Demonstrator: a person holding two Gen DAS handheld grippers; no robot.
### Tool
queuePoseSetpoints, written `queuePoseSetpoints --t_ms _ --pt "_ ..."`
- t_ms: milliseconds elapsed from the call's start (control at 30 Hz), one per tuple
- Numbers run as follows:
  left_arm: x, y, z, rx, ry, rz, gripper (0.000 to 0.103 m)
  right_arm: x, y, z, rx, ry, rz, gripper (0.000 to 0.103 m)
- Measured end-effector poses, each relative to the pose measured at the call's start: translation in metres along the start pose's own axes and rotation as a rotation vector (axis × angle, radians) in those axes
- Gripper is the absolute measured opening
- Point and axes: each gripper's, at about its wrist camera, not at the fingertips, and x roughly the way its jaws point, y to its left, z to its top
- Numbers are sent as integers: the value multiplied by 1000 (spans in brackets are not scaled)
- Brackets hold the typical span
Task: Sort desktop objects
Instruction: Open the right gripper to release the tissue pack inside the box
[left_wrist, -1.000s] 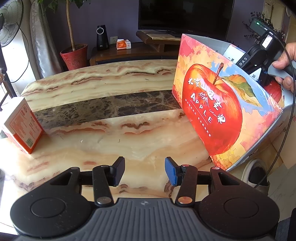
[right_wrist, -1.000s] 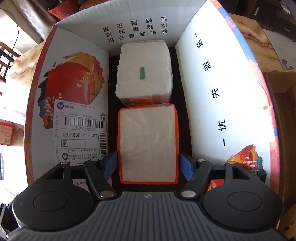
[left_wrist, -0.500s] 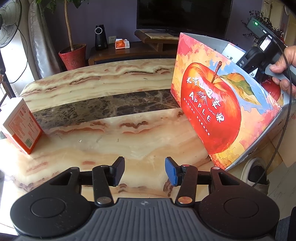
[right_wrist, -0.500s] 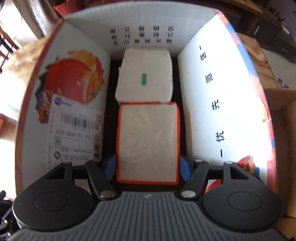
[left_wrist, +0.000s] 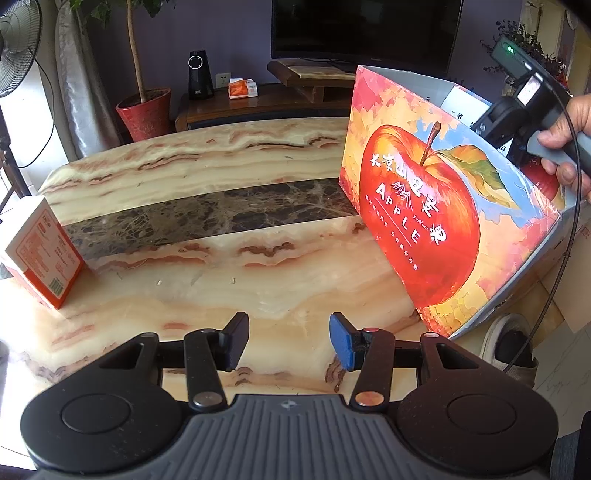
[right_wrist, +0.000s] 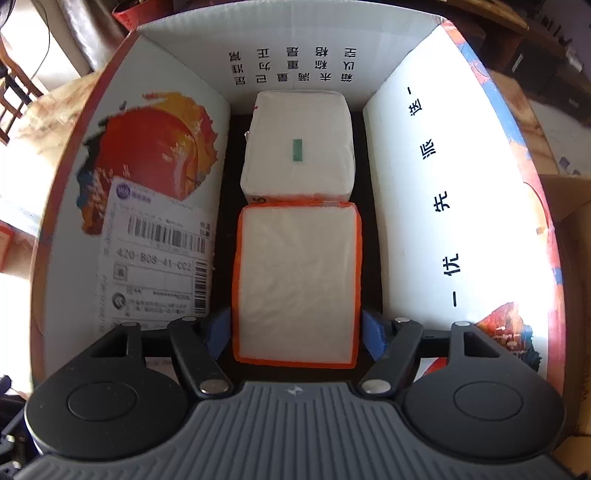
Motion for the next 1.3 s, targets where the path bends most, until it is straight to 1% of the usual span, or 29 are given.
queuePoseSetpoints --t_ms 167,333,367,433,500,533,567,633,800,900,933,1067,1133,1300 --pt "0 0 1 -1 1 2 50 -16 -1 9 -18 -22 54 71" --pt "0 -2 1 0 3 4 50 -26 2 23 -60 23 169 69" --pt "0 -1 1 1 3 4 50 -24 10 28 -83 36 176 65" --pt "1 -1 1 2 4 4 50 -46 14 20 -107 58 190 63" --pt "1 -2 1 4 5 4 50 -63 8 13 -98 88 221 63" --pt "1 -2 1 4 5 5 50 -75 3 3 -85 110 239 63" --pt "1 -2 1 4 5 5 50 -80 -2 -5 -72 131 255 63" --pt "1 -2 1 3 6 5 50 -74 -7 -12 -54 168 270 63" --pt "2 -5 1 12 6 0 50 -55 -22 -26 20 212 250 63" --pt "3 -8 1 23 9 -2 50 -48 -28 -33 61 213 233 63" --pt "3 -9 1 25 10 -2 50 -46 -28 -34 55 215 223 63" --pt "5 -9 0 28 12 0 50 -47 -21 -37 20 188 180 63" --pt "5 -10 0 30 14 2 50 -49 -15 -37 2 141 136 63" --pt "6 -8 0 27 15 5 50 -48 -16 -39 38 131 156 63"
